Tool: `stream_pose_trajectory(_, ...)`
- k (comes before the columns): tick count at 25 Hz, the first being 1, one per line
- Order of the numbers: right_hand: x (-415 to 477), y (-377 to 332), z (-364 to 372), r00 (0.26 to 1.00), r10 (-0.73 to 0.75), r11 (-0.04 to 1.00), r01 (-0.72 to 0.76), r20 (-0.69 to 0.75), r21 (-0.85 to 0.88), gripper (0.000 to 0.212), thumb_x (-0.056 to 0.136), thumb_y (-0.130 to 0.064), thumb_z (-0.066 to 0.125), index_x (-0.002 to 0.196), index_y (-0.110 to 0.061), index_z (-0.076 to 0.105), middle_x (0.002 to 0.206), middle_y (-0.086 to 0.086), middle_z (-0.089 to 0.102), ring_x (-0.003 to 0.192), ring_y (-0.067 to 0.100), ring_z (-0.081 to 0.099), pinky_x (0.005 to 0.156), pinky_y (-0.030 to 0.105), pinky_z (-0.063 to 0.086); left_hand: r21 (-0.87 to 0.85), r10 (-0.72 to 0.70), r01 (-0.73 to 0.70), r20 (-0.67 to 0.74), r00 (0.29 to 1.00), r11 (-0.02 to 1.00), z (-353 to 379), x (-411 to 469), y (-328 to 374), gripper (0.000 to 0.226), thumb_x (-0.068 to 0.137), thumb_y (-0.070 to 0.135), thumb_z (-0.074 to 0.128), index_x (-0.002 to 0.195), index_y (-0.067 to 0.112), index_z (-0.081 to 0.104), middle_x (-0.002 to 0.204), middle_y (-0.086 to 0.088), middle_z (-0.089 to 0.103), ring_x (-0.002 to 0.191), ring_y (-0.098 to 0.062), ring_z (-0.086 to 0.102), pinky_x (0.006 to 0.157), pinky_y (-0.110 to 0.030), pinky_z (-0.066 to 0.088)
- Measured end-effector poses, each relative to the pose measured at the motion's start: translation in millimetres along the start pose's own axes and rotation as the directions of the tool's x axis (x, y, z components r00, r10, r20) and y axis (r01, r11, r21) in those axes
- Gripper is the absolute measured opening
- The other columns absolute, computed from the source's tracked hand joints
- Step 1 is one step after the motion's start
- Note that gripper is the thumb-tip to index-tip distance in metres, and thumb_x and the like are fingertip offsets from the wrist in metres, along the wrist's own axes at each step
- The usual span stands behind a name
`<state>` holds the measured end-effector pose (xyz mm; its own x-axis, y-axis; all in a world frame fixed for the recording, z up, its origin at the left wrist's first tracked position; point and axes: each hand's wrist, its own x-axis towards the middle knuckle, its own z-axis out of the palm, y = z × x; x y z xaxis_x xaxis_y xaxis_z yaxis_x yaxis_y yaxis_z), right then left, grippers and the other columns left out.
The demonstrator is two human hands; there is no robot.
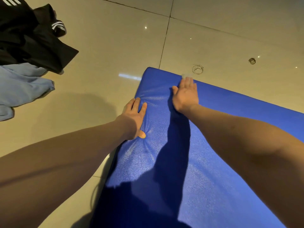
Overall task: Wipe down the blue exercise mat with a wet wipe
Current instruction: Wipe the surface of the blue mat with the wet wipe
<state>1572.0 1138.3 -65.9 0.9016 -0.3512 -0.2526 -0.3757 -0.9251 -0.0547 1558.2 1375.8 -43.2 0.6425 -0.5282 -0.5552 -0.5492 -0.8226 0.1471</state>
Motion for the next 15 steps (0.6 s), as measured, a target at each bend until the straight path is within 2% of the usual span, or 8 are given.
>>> stream_pose_trajectory(4,6,-92,4,0.98,-0.197,0.975,0.193,0.028,0.111,0.065,0.106,-0.042,0.019,0.156,-0.001,0.014,0.164,0.016,0.01,0.152,0.033,0.005,0.124,0.045,0.009,0.011,-0.003,0.003,-0.006,1.0,1.0,-1,-2,0,0.124,0.084,0.057,0.072,0.159,0.014,-0.017,0.163,-0.017,-0.027,0.151,-0.032,-0.023,0.124,-0.039,0.003)
stream_pose_trajectory(8,12,-90,-1,0.941,-0.333,0.943,0.332,0.052,0.031,0.065,0.108,-0.042,0.017,0.158,-0.004,0.001,0.166,0.012,-0.003,0.154,0.026,-0.007,0.125,0.041,0.001,0.008,0.008,-0.008,-0.005,1.0,1.0,-4,-4,1,0.122,0.086,0.057,0.07,0.159,0.012,-0.017,0.163,-0.017,-0.026,0.151,-0.033,-0.023,0.124,-0.038,0.001)
stream_pose_trajectory(11,19,-65,-6,0.954,-0.298,0.954,0.299,0.042,-0.015,0.066,0.107,-0.043,0.018,0.158,-0.006,-0.001,0.167,0.008,-0.003,0.154,0.024,-0.005,0.125,0.04,0.0,0.01,0.006,-0.006,-0.001,1.0,1.0,-5,-5,1,0.122,0.087,0.056,0.07,0.158,0.012,-0.019,0.163,-0.017,-0.028,0.151,-0.033,-0.024,0.123,-0.038,-0.001)
stream_pose_trajectory(13,28,-68,-9,0.971,-0.23,0.973,0.231,0.072,-0.012,0.067,0.107,-0.044,0.016,0.158,-0.004,0.0,0.166,0.012,-0.001,0.154,0.026,-0.004,0.125,0.04,-0.001,0.006,0.007,-0.007,-0.001,1.0,1.0,-4,-4,0,0.122,0.087,0.056,0.069,0.158,0.013,-0.02,0.162,-0.017,-0.029,0.151,-0.033,-0.025,0.123,-0.039,-0.001)
stream_pose_trajectory(15,32,-84,-8,0.967,-0.249,0.968,0.25,0.057,0.004,0.066,0.107,-0.043,0.016,0.157,-0.002,0.001,0.166,0.014,0.002,0.153,0.027,-0.003,0.125,0.042,0.001,0.008,0.016,-0.016,0.002,1.0,1.0,-3,-4,0,0.122,0.087,0.057,0.068,0.157,0.012,-0.02,0.162,-0.017,-0.028,0.151,-0.034,-0.024,0.124,-0.039,-0.001)
